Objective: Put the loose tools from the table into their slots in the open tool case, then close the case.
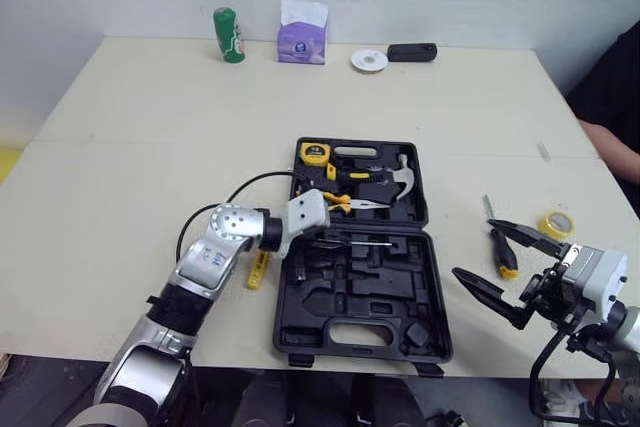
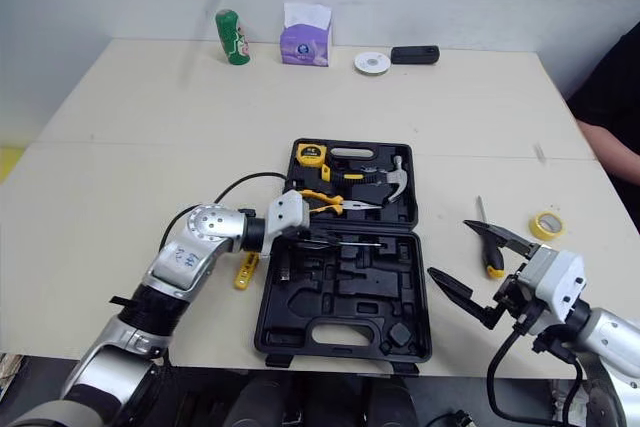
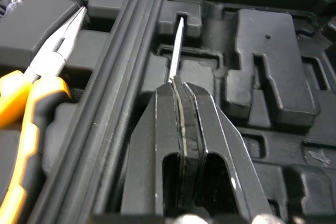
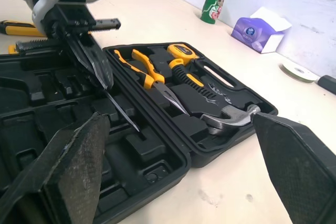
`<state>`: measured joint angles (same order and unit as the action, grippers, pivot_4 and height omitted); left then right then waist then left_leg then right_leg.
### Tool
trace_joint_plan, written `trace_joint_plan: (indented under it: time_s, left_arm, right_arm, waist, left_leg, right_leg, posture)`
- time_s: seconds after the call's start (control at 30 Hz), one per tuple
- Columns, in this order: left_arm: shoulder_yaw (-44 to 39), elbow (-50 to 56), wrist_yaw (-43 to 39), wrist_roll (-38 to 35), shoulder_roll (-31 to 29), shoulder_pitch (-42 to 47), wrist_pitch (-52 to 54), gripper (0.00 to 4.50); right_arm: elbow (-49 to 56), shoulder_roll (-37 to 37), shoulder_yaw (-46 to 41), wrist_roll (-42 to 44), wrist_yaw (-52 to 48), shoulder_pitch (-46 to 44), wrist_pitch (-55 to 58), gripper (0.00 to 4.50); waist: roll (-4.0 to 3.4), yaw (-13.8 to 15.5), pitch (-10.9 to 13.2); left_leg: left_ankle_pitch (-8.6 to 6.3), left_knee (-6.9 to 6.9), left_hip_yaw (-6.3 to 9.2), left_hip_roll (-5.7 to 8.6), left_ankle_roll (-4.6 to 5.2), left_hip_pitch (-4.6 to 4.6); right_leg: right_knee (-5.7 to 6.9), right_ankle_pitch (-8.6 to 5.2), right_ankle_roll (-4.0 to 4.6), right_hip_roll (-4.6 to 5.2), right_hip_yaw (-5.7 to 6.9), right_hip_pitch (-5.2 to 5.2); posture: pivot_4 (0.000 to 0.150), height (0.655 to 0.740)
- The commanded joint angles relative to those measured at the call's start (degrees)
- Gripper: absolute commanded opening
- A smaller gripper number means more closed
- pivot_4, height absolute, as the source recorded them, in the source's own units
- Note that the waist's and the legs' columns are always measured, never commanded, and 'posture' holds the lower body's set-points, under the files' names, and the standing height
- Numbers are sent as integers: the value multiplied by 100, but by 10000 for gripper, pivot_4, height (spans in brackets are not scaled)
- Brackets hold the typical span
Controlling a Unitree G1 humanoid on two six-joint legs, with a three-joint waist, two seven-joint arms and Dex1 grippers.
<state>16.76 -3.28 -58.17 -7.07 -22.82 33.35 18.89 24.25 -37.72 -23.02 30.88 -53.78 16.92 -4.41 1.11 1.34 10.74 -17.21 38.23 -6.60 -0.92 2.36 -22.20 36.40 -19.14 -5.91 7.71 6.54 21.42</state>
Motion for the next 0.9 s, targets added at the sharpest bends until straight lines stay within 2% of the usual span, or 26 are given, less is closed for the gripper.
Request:
trace_joint_plan:
  time_s: [0.03, 0.6, 0.7, 0.77, 0.9]
  left_arm:
    - [199, 180, 131, 178, -38, -101, 208, 61]
    - [710, 99, 369, 668, -256, -99, 953, 61]
    - [842, 4, 389, 723, -294, -141, 1073, 61]
    - [922, -83, 416, 722, -274, -200, 1165, 61]
    - [1163, -406, 605, 860, -173, -282, 1292, 61]
  right_arm:
    - [435, -10, -246, 128, 169, 213, 172, 45000]
    - [623, -61, -129, 126, 452, 22, 516, 45000]
    - [582, -52, -109, 86, 453, -44, 511, 45000]
    - [557, -55, -108, 61, 456, -95, 512, 45000]
    - [494, -63, -126, 18, 450, -201, 498, 45000]
  waist:
    - [0, 2, 0]
    - [-14, 6, -13]
    - [-18, 7, -15]
    - [-36, 7, -33]
    - [-67, 7, -95]
  left_leg:
    - [0, 0, 0, 0, 0, 0]
    - [-1, -3, 1, 1, 1, 16]
    - [-6, -11, 3, 1, 2, 40]
    - [-42, -23, 5, -8, -3, 97]
    - [-47, -23, 4, -9, -3, 102]
  right_leg:
    - [-1, 0, 0, 1, 0, 0]
    - [-8, 0, 0, 20, -1, -17]
    - [-23, 0, 0, 22, 1, -46]
    - [-49, -1, 1, 20, 3, -104]
    - [-55, -1, 1, 21, 2, -109]
  posture:
    - [1500, 7400]
    - [1500, 7400]
    - [1500, 7400]
    - [1500, 7400]
    - [1500, 7400]
